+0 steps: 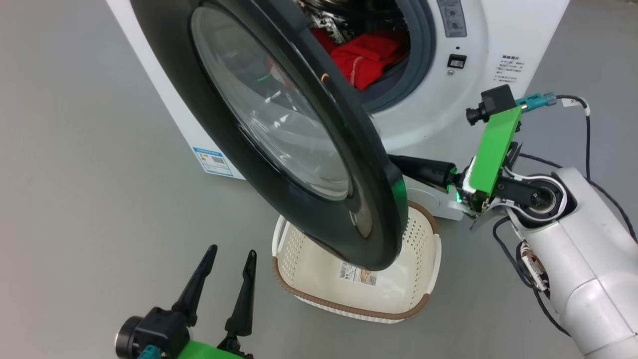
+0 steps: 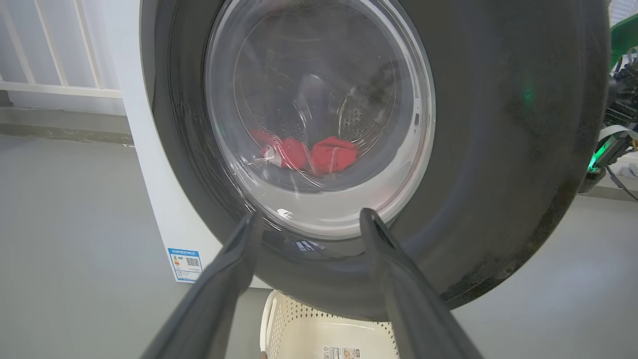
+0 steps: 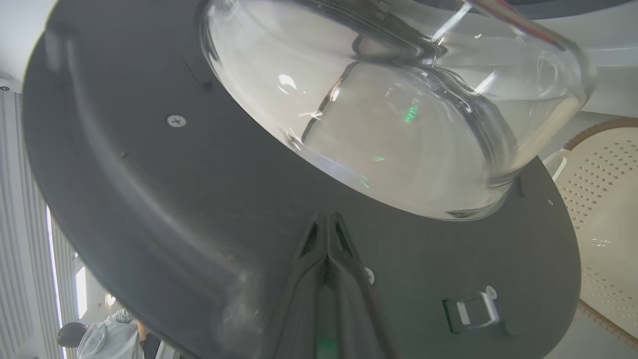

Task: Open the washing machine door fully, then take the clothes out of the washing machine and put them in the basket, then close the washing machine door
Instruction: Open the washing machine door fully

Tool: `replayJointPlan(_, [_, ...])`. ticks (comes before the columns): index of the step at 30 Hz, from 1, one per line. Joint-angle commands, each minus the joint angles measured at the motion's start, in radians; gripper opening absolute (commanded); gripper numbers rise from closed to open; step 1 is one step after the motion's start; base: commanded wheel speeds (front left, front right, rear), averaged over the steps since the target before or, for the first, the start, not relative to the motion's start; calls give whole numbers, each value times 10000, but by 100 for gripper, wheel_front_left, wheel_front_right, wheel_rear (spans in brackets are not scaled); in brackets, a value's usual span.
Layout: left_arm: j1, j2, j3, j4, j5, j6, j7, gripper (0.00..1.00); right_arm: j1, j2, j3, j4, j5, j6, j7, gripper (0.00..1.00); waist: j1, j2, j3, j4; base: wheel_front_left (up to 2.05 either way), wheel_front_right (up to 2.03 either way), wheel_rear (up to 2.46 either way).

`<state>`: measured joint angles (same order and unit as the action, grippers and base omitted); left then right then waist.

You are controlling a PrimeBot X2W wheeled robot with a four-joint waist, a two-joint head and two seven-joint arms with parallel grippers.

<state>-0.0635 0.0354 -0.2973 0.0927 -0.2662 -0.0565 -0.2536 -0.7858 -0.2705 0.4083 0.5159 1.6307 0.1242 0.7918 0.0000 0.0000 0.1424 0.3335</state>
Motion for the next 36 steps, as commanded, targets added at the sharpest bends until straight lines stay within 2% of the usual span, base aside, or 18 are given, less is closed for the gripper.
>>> replayJointPlan(1, [-37,148,300,-283,89,64,-82,100,160,263,146,-409,-81,65,53,0,0,0,-56,65,0,0,0])
replayJointPlan(21, [237,148,498,-272,173,149,-82,100,1117,745,663,-1615,-369,65,145,0,0,0,-388,866,0,0,0])
replayJointPlan(36, [480,148,748,-249,279,197,-82,100,1559,1075,892,-1887,-352,65,271,0,0,0,-593,1587,0,0,0])
